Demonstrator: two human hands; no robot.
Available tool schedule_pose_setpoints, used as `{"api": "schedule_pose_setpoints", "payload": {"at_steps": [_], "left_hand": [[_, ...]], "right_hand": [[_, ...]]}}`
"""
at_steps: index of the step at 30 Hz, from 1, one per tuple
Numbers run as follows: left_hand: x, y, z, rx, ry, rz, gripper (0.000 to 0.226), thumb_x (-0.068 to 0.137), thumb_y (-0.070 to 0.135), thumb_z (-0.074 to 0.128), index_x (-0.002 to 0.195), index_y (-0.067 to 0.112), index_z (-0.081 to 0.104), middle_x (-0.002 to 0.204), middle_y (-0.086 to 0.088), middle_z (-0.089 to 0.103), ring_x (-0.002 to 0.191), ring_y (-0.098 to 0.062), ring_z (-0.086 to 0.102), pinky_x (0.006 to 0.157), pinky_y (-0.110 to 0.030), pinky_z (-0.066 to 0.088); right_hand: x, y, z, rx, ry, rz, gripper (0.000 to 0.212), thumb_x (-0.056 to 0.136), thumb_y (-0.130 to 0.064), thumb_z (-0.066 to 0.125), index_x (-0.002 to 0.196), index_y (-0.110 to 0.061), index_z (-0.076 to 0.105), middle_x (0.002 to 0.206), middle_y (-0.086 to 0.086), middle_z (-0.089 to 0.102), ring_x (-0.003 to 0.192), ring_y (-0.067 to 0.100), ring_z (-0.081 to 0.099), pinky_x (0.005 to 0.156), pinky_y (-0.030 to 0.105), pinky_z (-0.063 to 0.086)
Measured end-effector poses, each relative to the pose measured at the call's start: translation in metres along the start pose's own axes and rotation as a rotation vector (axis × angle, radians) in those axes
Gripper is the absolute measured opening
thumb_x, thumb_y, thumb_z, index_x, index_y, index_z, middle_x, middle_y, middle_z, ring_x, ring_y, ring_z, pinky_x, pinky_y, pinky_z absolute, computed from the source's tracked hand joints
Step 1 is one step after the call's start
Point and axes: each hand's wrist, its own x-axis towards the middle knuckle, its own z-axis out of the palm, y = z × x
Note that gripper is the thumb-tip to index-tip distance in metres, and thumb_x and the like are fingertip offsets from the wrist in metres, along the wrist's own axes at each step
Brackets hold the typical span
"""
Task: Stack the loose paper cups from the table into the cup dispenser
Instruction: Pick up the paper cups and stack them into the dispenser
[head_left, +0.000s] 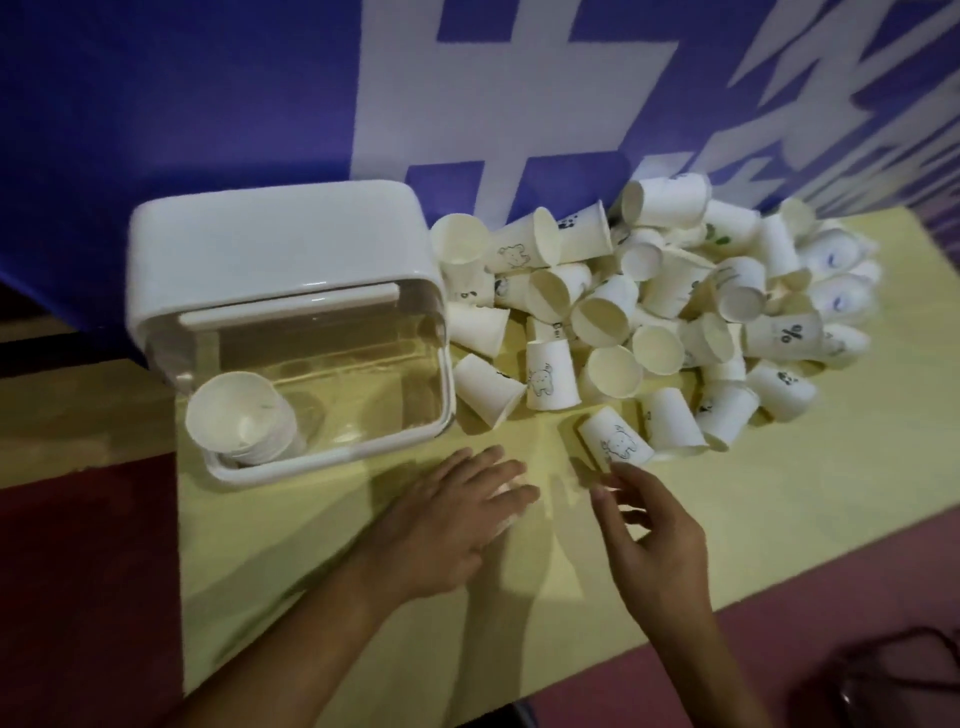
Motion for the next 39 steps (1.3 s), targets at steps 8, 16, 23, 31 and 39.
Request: {"api": "schedule_pose_setpoints", "payload": {"at_steps": [8,16,23,31,39], "left_hand": [[0.037,-0.026,0.039,0.217,-0.139,0.129,0.093,0.061,0.019,0.093,0.142,0.031,0.049,0.136,0.004,0.066,0.127,-0.021,0.064,0.118,-0.037,0.042],[0.057,0.043,-0.014,-0.903,0.541,-0.605,0.081,0.061,0.051,0.096,0.13,0.045,0.056,0.13,0.021,0.065,0.121,-0.001,0.062,0.096,-0.025,0.051],[0.062,0.072,-0.023,-1.199,0.776,-0.625,0.092,0.07,0.078,0.076,0.144,0.028,0.05,0.138,0.009,0.063,0.126,-0.015,0.062,0.101,-0.032,0.051],[0.039,0.064,-0.031,-1.218,0.89,-0.645,0.089,0.073,0.078,0.074,0.138,0.021,0.053,0.131,0.008,0.067,0.117,-0.011,0.064,0.095,-0.024,0.051],[-0.02,0.057,-0.065,-1.238,1.042,-0.672,0.076,0.083,0.072,0.068,0.133,0.016,0.054,0.123,0.019,0.069,0.11,0.002,0.064,0.088,-0.012,0.048]], "right_hand": [[0.02,0.076,-0.039,0.038,0.007,0.31,0.048,0.093,-0.042,0.074,0.135,-0.024,0.06,0.12,-0.01,0.068,0.095,-0.001,0.065,0.067,0.013,0.048],[0.062,0.081,-0.012,0.139,-0.106,0.417,0.055,0.074,-0.05,0.09,0.111,-0.029,0.055,0.098,-0.02,0.058,0.09,0.005,0.059,0.078,0.035,0.052],[0.076,0.087,0.021,0.208,0.043,0.405,0.051,0.069,-0.066,0.082,0.087,-0.02,0.071,0.082,-0.004,0.072,0.079,0.021,0.069,0.065,0.044,0.059],[0.056,0.071,0.004,0.328,0.045,0.448,0.057,0.082,-0.048,0.085,0.124,-0.023,0.056,0.112,-0.012,0.066,0.099,0.003,0.065,0.08,0.031,0.056],[0.024,0.006,-0.009,0.27,-0.011,0.195,0.043,0.086,-0.068,0.07,0.124,-0.053,0.057,0.128,-0.005,0.066,0.113,0.021,0.067,0.099,0.05,0.054]]}}
